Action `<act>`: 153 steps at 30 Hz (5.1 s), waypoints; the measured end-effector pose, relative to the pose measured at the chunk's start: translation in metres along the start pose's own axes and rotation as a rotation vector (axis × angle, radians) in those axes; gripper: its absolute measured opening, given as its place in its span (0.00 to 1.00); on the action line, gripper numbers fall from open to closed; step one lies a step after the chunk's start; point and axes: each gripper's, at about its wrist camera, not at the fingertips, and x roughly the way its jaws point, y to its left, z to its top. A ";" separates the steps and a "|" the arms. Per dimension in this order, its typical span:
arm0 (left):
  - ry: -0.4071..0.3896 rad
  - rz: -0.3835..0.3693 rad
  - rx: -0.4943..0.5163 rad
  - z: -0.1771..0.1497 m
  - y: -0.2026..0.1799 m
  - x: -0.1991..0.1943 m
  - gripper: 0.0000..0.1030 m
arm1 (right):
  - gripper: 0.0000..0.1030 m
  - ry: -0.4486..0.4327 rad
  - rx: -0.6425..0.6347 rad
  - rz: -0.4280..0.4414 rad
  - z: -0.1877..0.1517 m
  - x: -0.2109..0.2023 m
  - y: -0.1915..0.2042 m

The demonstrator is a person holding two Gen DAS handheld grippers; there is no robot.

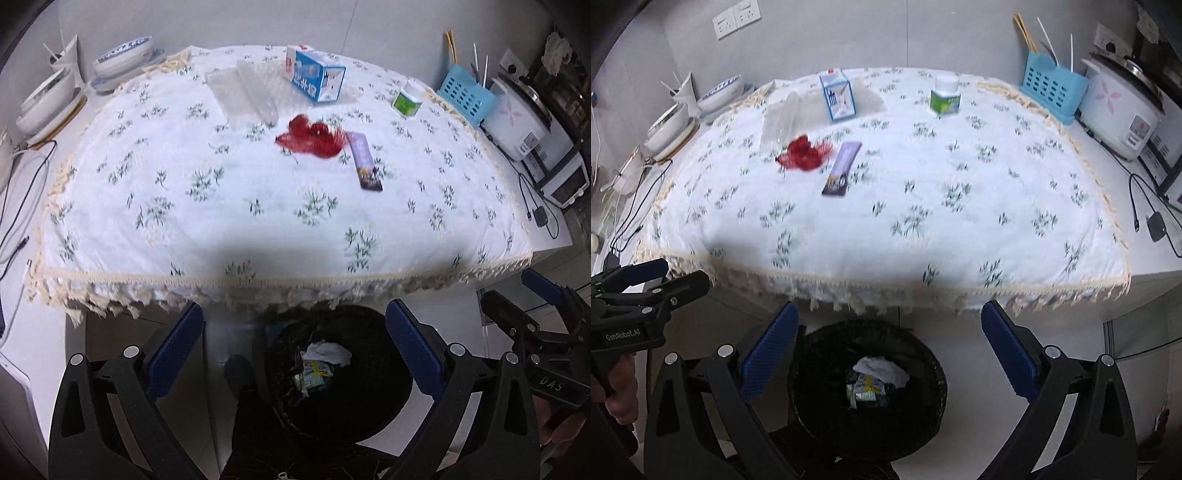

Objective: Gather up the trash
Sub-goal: 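Move both tools up over the table toward the clear tube and white jar, then grasp the clear plastic tube with the left tool while the right tool grasps the white jar, then lift the clear tube and white jar and carry both over the black bin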

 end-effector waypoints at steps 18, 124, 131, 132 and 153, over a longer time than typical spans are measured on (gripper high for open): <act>-0.043 0.010 -0.026 0.091 0.013 0.001 0.93 | 0.92 -0.118 0.034 -0.029 0.102 0.000 -0.017; 0.002 0.047 -0.052 0.194 0.023 0.028 0.24 | 0.47 -0.085 0.083 0.014 0.193 0.044 -0.036; 0.010 0.023 -0.037 0.158 0.009 0.006 0.24 | 0.47 -0.078 0.065 0.026 0.161 0.019 -0.026; 0.012 0.016 -0.037 0.154 0.008 0.003 0.24 | 0.47 -0.078 0.061 0.025 0.156 0.015 -0.024; 0.007 -0.042 -0.018 0.065 -0.020 -0.044 0.24 | 0.47 -0.072 0.052 0.052 0.070 -0.042 -0.019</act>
